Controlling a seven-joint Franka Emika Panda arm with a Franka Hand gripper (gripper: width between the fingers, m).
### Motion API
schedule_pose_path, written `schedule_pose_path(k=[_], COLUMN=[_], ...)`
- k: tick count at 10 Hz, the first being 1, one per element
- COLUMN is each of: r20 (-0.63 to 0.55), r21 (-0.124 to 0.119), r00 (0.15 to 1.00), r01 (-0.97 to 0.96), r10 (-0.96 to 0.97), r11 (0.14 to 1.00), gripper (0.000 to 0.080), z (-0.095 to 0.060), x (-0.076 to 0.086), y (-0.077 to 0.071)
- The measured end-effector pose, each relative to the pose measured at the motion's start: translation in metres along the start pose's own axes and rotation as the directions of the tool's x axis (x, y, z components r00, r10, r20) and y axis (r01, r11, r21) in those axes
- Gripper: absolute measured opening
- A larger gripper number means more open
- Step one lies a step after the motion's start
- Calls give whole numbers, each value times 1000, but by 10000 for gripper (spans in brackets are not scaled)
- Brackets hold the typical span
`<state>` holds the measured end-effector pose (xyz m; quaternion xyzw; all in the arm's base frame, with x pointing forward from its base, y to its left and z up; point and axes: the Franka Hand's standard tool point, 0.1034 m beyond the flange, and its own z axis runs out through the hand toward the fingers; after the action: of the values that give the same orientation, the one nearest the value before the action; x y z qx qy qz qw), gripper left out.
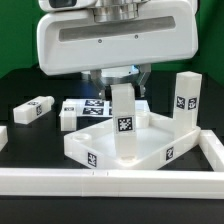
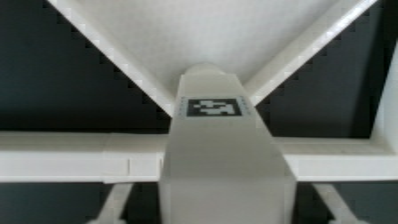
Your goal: Assemble desk
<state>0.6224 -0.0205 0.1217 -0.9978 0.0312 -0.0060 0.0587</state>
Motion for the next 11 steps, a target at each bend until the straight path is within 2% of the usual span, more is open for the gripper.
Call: schedule_pose_path(k=[2,5,8,10,11], r20=[0,1,-4,-3,-2], r21=[0,0,3,2,2], r00=[980,867,676,488,449], r01=[-198,-498,-737,-873,-894], r10=[198,498,737,873,894], r11=[980,867,676,488,449], gripper=[289,290,291,290,291], z=[0,1,3,3,4], x=[0,-1,0,0,0], y=[-1,-6,-14,-19,-22])
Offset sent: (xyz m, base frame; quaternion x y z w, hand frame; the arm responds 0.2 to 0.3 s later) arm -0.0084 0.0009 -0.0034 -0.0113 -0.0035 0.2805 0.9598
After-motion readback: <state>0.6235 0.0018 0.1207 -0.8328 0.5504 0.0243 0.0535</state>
